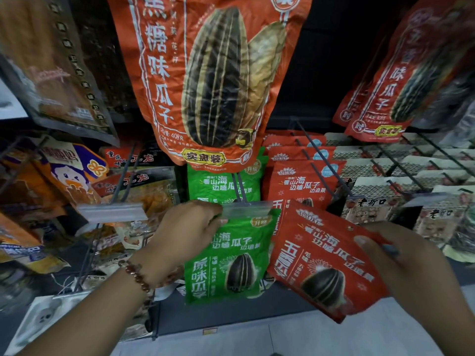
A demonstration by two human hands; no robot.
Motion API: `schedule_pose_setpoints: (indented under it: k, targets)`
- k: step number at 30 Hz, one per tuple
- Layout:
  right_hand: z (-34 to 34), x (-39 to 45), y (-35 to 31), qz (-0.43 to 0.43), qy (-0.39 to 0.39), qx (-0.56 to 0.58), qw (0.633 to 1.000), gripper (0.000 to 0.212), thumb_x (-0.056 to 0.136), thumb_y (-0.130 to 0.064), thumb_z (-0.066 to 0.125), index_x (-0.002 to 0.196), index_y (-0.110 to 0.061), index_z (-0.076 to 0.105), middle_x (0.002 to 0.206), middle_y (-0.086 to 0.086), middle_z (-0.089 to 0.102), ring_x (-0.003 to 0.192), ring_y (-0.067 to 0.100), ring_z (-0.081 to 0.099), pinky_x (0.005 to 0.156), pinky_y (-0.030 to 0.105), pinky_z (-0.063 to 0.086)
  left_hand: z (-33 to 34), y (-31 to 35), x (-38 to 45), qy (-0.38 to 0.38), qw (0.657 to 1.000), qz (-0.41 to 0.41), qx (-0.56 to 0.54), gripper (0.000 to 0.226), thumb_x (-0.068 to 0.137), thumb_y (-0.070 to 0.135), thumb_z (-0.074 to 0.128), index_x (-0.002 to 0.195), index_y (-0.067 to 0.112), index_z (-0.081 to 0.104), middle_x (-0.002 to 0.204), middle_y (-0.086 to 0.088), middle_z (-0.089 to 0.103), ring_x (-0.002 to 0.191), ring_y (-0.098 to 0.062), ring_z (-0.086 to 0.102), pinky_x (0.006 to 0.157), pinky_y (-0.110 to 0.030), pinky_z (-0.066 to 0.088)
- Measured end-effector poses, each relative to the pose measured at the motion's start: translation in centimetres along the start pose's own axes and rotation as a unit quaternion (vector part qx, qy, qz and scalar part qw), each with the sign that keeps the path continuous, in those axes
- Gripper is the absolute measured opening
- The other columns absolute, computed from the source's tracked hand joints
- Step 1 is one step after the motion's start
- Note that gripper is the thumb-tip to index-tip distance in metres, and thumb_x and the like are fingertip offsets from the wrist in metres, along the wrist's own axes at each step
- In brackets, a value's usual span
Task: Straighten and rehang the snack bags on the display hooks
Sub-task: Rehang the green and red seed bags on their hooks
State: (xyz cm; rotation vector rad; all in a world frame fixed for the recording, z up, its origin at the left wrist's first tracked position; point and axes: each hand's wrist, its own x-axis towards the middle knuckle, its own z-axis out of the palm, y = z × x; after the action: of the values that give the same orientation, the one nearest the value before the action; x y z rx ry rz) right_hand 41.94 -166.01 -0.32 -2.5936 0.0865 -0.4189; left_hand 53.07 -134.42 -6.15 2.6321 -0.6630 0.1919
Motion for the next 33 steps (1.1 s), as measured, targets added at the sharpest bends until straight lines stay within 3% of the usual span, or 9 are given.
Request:
schedule_pose_setpoints:
  k: [4, 8, 14, 18, 21, 25, 29, 33]
  targets:
    - [-0.3, -0.2, 0.4, 0.010, 0.001, 0.003, 1.000, 0.015, 0.091, -0.049, 0.057, 0.086, -0.036, 0.064, 0.077, -0.015, 0.069, 0.067, 0.003, 0.066, 0.050, 0.032, 0.054, -0.6, 0.4, 0.8, 0.028, 1.000, 0.010, -0.009, 0.009, 0.088, 0.014, 0.064, 0.081, 0.019, 0.067, 0.074, 0.004, 0.064, 0.068, -0.016, 0.059, 0.056, -0.031, 0.049]
    - [0.0, -0.6, 0.3, 0.030, -0.005, 0.030, 0.999, 0.014, 0.088, -0.057, 0.052, 0.094, -0.046, 0.059, 0.089, -0.028, 0.066, 0.074, -0.003, 0.065, 0.053, 0.037, 0.056, -0.8, 0.2, 1.9, 0.019, 0.999, -0.002, -0.051, 0.027, 0.082, 0.003, 0.057, 0.098, 0.018, 0.073, 0.076, 0.004, 0.065, 0.068, -0.016, 0.056, 0.063, -0.032, 0.049]
    - [0.7, -0.9, -0.4, 0.038, -0.043, 0.024, 0.998, 0.023, 0.089, -0.058, 0.047, 0.084, -0.042, 0.063, 0.090, -0.029, 0.065, 0.074, -0.002, 0.065, 0.058, 0.039, 0.056, -0.1, 0.2, 2.4, 0.030, 0.996, -0.029, -0.080, 0.013, 0.087, 0.010, 0.060, 0.086, 0.019, 0.069, 0.070, 0.006, 0.063, 0.062, -0.013, 0.058, 0.053, -0.025, 0.038]
    - [1.1, -1.3, -0.4, 0.064, -0.081, 0.052, 0.993, 0.015, 0.083, -0.049, 0.053, 0.088, -0.041, 0.064, 0.088, -0.028, 0.066, 0.074, -0.003, 0.066, 0.061, 0.034, 0.057, 0.9, -0.4, 3.0, 0.058, 0.993, -0.064, -0.082, 0.021, 0.098, 0.034, 0.055, 0.081, 0.023, 0.062, 0.060, 0.008, 0.058, 0.053, -0.008, 0.054, 0.045, -0.024, 0.033]
    - [1.7, -1.3, -0.8, 0.070, -0.106, 0.051, 0.991, 0.017, 0.083, -0.051, 0.053, 0.089, -0.039, 0.064, 0.080, -0.018, 0.070, 0.073, -0.005, 0.066, 0.060, 0.026, 0.054, 1.3, -0.7, 4.3, 0.085, 0.993, -0.079, -0.031, 0.027, 0.098, 0.037, 0.052, 0.076, 0.021, 0.057, 0.062, 0.007, 0.054, 0.058, -0.013, 0.053, 0.048, -0.027, 0.030]
    - [2.6, -1.5, -1.1, 0.060, -0.128, 0.017, 0.990, 0.035, 0.078, -0.062, 0.045, 0.093, -0.037, 0.065, 0.084, -0.019, 0.068, 0.074, -0.001, 0.066, 0.062, 0.026, 0.055, 2.1, -1.0, 4.9, 0.143, 0.987, -0.069, 0.008, 0.027, 0.096, 0.031, 0.056, 0.073, 0.018, 0.054, 0.069, 0.000, 0.055, 0.071, -0.025, 0.054, 0.056, -0.030, 0.030]
    - [3.1, -1.7, -1.0, 0.051, -0.136, -0.001, 0.989, 0.043, 0.078, -0.064, 0.041, 0.099, -0.036, 0.066, 0.087, -0.020, 0.068, 0.076, -0.002, 0.065, 0.064, 0.023, 0.053, 3.0, -1.2, 4.2, 0.184, 0.982, -0.034, 0.004, 0.014, 0.093, 0.021, 0.060, 0.097, 0.011, 0.069, 0.086, -0.007, 0.068, 0.081, -0.028, 0.057, 0.067, -0.033, 0.042]
    - [3.5, -1.8, -0.6, 0.037, -0.121, -0.001, 0.992, 0.031, 0.083, -0.058, 0.047, 0.096, -0.036, 0.065, 0.088, -0.018, 0.069, 0.076, 0.000, 0.066, 0.063, 0.025, 0.055, 3.6, -1.4, 2.2, 0.199, 0.980, -0.026, 0.020, 0.041, 0.087, 0.013, 0.057, 0.128, 0.010, 0.058, 0.115, -0.011, 0.059, 0.108, -0.029, 0.050, 0.093, -0.045, 0.045]
